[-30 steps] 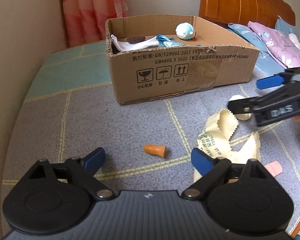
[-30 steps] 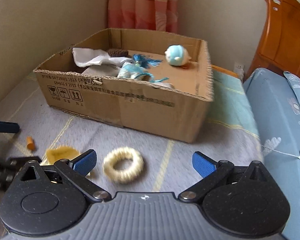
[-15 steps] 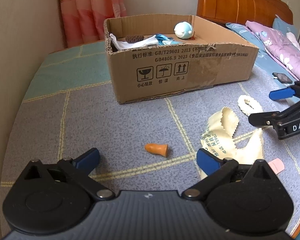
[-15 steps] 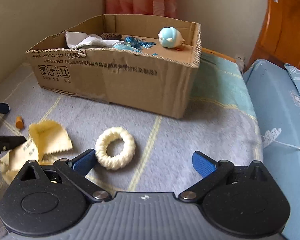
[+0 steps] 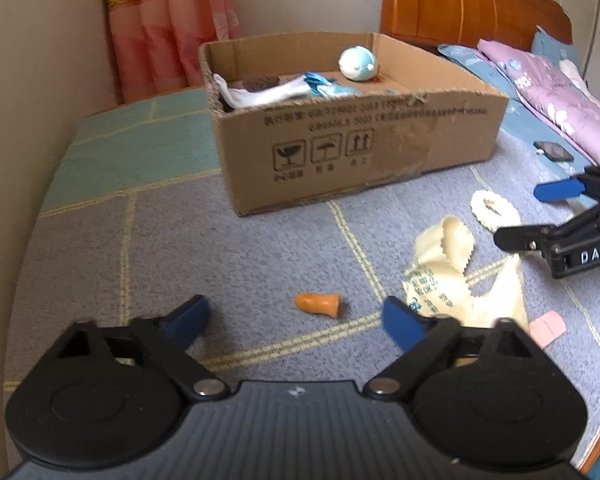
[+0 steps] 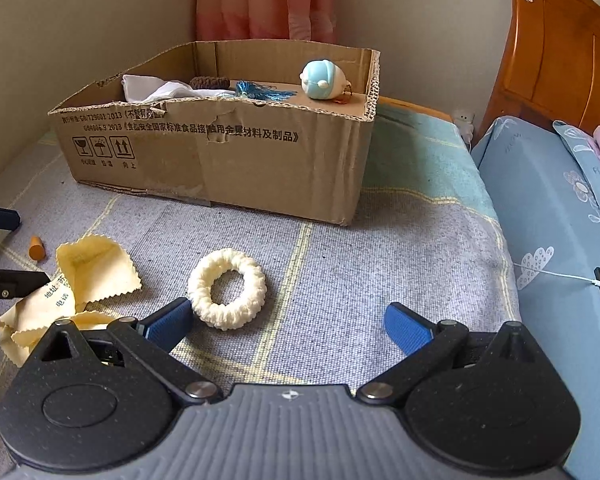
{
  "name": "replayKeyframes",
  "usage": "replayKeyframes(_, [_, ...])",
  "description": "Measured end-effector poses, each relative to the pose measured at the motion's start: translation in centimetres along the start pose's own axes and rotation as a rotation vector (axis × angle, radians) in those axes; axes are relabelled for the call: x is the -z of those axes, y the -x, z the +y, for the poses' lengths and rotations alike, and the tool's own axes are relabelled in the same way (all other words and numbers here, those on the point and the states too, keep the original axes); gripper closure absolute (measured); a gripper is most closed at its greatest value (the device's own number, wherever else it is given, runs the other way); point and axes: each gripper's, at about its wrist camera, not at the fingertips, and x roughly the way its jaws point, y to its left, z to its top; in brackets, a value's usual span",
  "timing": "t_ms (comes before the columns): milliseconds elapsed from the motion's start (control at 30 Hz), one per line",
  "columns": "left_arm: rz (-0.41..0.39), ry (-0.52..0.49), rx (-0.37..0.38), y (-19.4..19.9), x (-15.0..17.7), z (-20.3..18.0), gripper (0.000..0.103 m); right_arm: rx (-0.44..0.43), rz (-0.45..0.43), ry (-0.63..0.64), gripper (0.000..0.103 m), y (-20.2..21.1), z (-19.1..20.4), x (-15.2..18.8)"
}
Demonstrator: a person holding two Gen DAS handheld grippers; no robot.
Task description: Organize soft objects
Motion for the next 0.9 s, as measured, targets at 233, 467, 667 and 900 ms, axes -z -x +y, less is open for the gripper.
replayKeyframes(233, [-0.014,-0.040,0.015,0.5,-0.1,-0.5,0.057,-0.001,-0.005,0.001,0.000,0.1,0.0,0.1])
replayKeyframes(467, [-0.021,-0.076,0.050,0.5,-0.3,-1.3,0.077,-0.003,-0.005,0.005,0.000,0.1,0.0,0.1])
replayKeyframes(667, [-0.026,-0.064,0.051,0.4,-0.2,-1.3,0.077,0.002,-0.005,0.029,0.002,0.1,0.7,-0.2])
replayKeyframes(900, [-0.024,-0.063,0.051,0.4,-0.3,-1.4,0.077,-0.050,-0.042,0.070,0.033,0.4,2.0,-0.7])
